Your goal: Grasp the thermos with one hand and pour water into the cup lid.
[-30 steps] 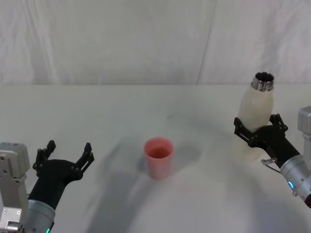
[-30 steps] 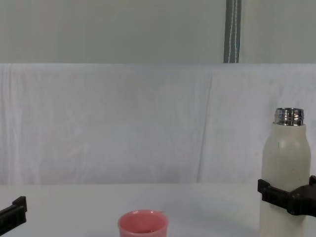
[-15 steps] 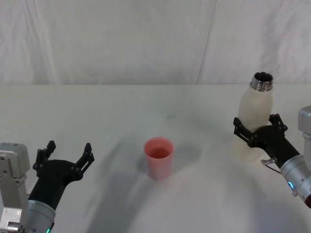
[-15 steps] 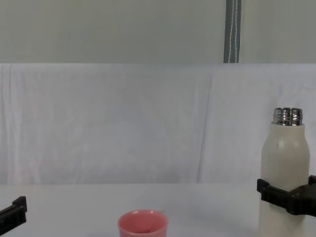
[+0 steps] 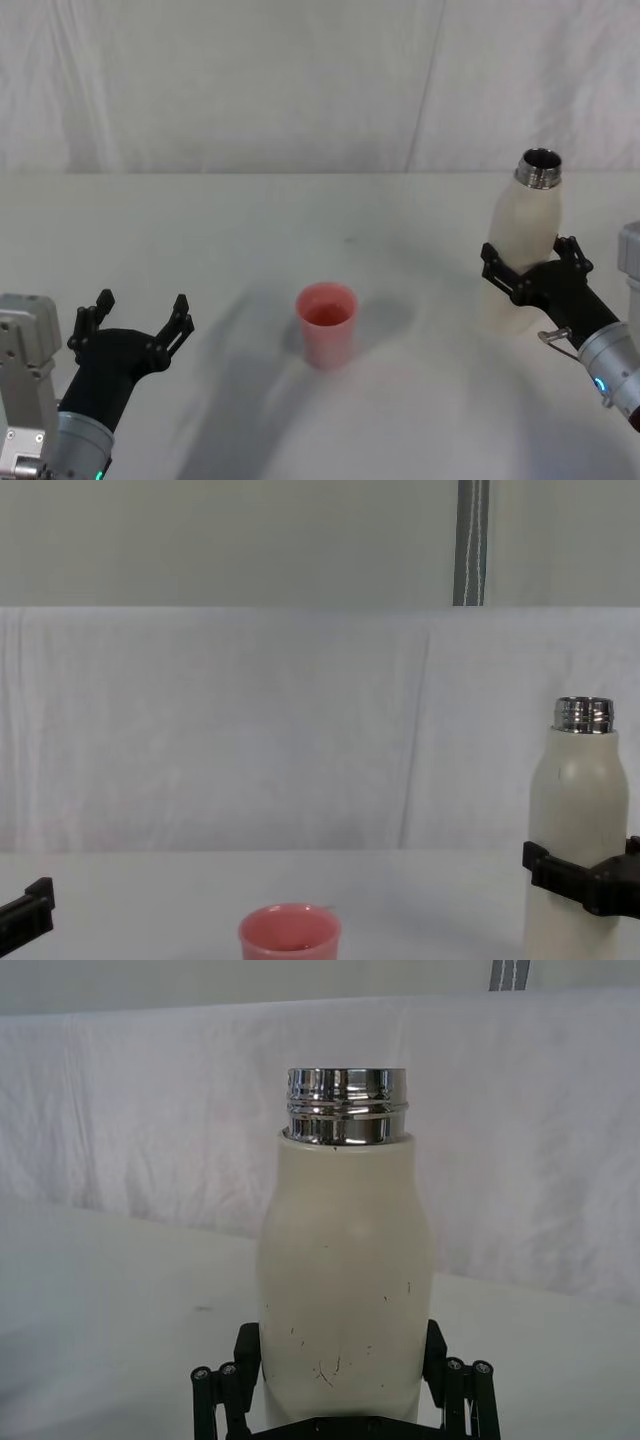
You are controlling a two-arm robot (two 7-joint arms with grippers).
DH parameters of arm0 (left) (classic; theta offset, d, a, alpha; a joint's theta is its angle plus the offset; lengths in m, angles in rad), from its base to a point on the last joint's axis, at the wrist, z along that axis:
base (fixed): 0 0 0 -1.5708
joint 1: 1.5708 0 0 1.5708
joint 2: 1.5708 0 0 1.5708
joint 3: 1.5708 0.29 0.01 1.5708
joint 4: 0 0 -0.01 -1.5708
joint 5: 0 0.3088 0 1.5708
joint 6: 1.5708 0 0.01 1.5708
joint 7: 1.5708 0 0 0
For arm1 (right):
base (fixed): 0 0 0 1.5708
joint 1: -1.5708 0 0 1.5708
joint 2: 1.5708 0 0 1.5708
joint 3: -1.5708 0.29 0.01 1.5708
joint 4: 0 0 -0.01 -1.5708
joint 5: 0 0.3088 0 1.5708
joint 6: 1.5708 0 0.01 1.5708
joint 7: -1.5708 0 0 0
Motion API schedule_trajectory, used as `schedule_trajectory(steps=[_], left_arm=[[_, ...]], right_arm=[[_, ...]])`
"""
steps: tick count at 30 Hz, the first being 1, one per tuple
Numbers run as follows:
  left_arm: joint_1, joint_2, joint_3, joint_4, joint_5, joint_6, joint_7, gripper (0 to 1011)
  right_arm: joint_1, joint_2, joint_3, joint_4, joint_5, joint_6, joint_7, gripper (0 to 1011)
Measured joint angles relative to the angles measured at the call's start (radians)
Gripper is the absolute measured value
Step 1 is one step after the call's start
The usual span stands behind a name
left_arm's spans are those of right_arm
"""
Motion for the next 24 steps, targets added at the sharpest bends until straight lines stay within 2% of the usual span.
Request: schedule_trajectory(steps=[24], left_arm=[[0.000, 0.000, 0.000, 0.000, 0.000, 0.000, 0.000, 1001]], right_arm=[[-0.030, 0.017, 0.006, -0.052, -0.005, 0.023, -0.013, 1000]])
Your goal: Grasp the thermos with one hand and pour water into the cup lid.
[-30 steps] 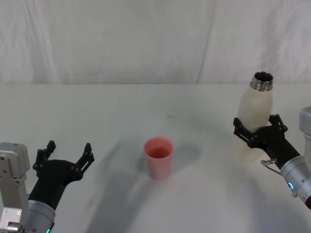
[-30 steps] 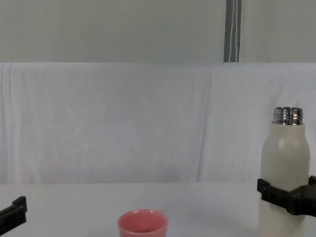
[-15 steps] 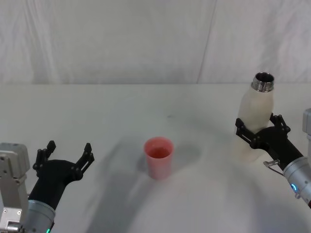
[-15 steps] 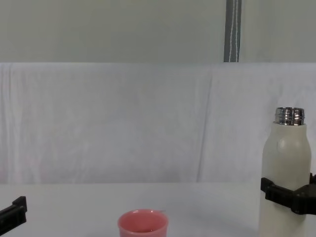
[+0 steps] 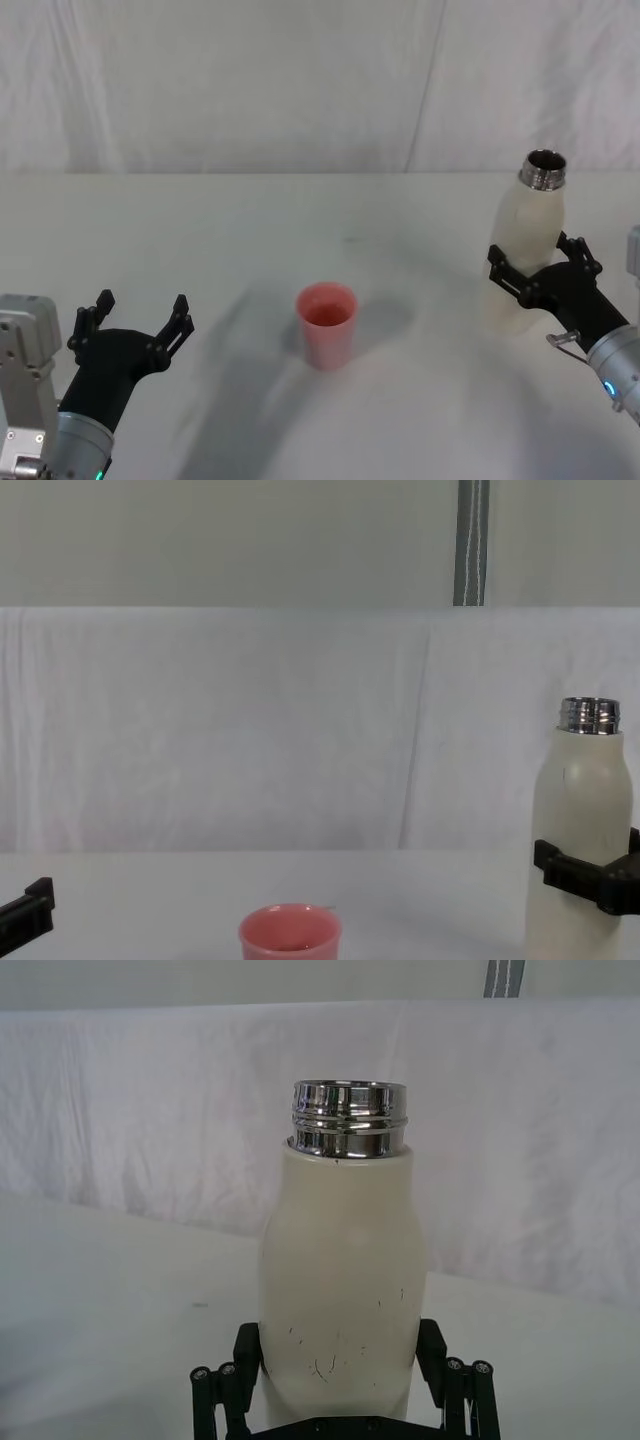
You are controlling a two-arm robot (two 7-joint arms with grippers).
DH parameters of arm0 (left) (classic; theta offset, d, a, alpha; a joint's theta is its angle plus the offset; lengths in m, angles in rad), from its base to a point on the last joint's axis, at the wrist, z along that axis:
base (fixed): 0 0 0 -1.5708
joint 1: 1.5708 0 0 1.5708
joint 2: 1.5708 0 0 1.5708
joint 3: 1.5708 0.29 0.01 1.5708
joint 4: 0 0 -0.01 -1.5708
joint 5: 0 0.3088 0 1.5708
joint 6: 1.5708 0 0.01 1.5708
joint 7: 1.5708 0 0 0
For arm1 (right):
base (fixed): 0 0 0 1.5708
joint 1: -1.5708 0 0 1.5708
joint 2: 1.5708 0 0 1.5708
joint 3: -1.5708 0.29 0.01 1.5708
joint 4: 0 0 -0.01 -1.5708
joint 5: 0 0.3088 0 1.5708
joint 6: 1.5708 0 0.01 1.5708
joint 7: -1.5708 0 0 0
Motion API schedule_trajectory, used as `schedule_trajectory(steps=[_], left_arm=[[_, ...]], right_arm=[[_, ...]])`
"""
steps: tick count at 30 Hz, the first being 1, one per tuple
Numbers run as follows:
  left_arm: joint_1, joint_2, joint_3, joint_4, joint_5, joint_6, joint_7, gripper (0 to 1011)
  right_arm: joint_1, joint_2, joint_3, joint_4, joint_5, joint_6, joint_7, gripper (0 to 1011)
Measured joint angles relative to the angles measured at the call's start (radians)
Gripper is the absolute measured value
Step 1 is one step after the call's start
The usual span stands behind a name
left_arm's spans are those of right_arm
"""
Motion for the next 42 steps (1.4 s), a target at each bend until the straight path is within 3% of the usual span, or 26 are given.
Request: schedule_trajectory(steps=[42], left_arm=[[0.000, 0.000, 0.000, 0.000, 0.000, 0.000, 0.000, 1001]], right_arm=[[-0.113, 0.002, 0.021, -0.114, 0.000, 0.011, -0.029, 1000]])
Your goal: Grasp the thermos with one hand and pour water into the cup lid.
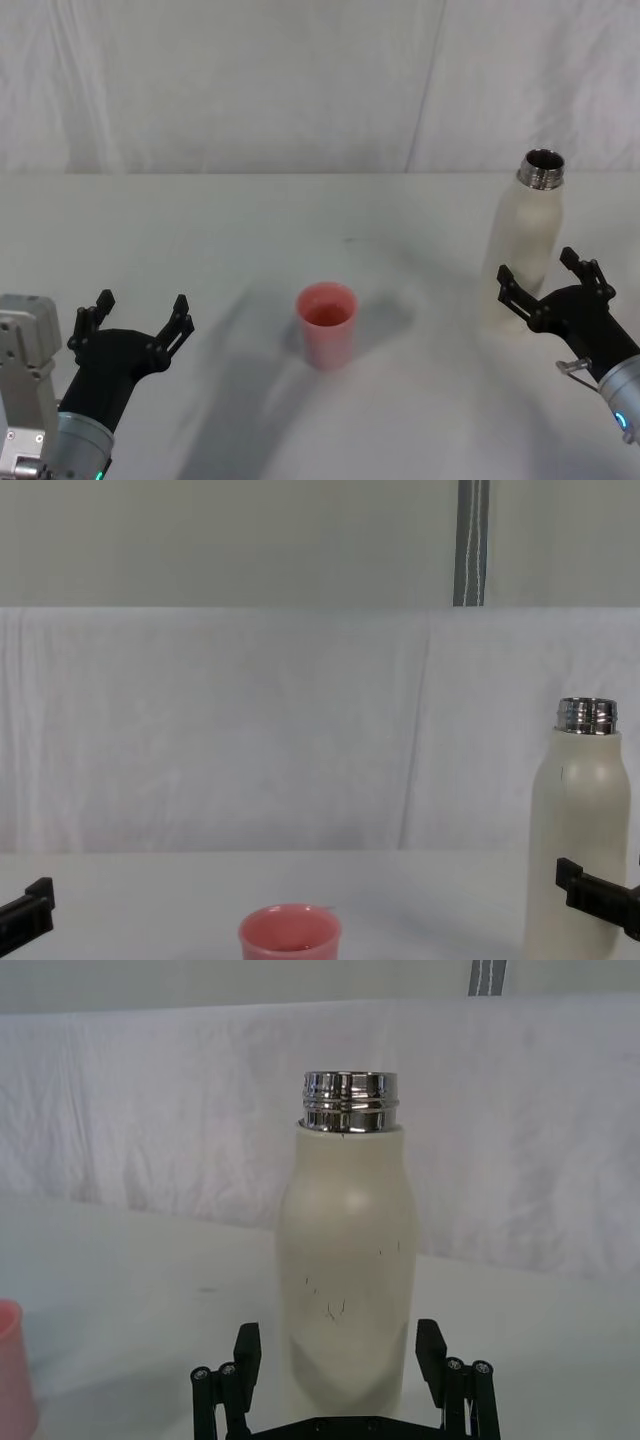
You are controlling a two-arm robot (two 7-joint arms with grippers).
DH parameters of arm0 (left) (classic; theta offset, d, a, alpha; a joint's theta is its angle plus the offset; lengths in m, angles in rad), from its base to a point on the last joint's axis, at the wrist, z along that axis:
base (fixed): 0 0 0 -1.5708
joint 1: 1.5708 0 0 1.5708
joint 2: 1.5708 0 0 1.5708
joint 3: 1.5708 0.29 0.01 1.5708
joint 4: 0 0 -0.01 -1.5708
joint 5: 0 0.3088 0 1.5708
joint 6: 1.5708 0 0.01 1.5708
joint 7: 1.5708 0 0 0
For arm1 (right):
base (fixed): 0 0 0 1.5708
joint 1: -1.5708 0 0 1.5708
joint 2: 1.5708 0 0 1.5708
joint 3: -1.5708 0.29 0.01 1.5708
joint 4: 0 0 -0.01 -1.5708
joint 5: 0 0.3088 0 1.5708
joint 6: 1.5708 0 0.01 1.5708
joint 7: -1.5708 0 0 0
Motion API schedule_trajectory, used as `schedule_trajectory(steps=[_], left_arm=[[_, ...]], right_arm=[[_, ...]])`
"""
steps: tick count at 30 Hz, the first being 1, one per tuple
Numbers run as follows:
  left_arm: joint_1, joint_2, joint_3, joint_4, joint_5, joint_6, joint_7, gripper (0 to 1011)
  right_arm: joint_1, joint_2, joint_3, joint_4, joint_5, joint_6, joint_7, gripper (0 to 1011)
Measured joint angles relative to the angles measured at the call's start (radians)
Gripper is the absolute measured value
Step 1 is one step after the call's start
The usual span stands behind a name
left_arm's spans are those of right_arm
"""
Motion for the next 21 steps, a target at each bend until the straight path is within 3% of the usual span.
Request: schedule_trajectory(steps=[21], left_arm=[[0.000, 0.000, 0.000, 0.000, 0.000, 0.000, 0.000, 1001]], right_arm=[[-0.092, 0.008, 0.003, -0.084, -0.031, -0.026, -0.010, 1000]])
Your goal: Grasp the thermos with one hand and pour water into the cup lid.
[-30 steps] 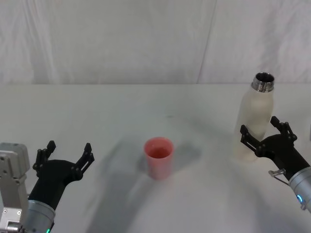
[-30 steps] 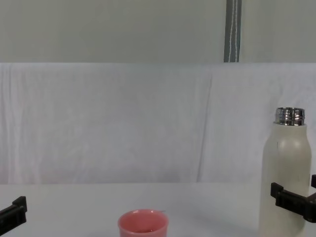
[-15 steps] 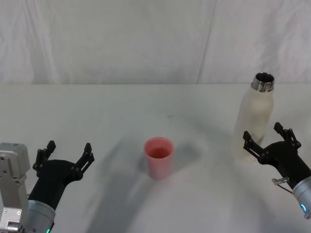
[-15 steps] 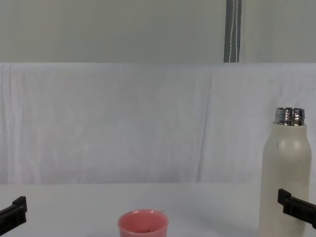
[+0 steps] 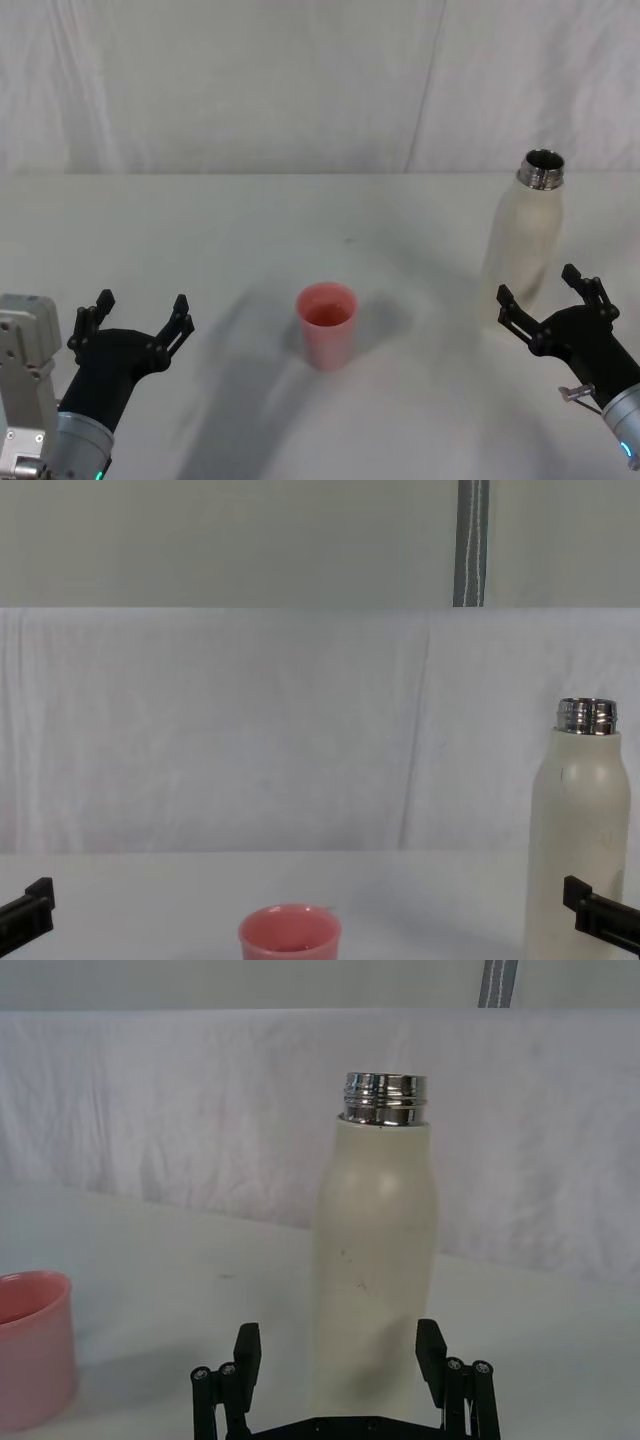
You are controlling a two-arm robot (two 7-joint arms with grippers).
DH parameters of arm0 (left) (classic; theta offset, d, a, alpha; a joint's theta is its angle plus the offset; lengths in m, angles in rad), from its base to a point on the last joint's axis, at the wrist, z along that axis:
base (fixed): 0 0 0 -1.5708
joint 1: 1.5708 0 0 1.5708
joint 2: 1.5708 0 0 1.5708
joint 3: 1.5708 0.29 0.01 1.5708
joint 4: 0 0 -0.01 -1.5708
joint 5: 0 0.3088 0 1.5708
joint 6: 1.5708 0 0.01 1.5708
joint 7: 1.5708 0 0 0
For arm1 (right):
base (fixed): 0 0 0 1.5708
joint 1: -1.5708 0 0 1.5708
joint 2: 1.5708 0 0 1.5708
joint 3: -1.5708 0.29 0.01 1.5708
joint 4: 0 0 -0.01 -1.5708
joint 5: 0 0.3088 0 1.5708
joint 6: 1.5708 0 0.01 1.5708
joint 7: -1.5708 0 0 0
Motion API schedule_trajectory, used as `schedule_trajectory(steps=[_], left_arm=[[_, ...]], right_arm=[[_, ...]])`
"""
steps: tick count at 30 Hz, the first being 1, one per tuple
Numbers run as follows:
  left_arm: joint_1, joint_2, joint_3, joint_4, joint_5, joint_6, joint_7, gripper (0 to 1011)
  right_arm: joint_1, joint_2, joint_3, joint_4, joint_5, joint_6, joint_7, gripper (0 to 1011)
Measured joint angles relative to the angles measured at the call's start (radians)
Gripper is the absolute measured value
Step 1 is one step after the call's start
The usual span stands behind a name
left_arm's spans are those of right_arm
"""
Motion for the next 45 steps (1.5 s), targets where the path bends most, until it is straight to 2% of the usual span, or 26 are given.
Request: schedule_trajectory(steps=[17, 35, 45], left_arm=[[0.000, 0.000, 0.000, 0.000, 0.000, 0.000, 0.000, 1001], [0.000, 0.000, 0.000, 0.000, 0.000, 0.000, 0.000, 1001], [0.000, 0.000, 0.000, 0.000, 0.000, 0.000, 0.000, 1001]], right_arm=[[-0.026, -0.005, -0.027, -0.012, -0.007, -0.015, 0.022, 1000], [-0.027, -0.015, -0.075, 0.019, -0.012, -0.028, 0.043, 1000], [-0.025, -0.018, -0.087, 0.036, -0.005, -0.038, 0.051, 1000]])
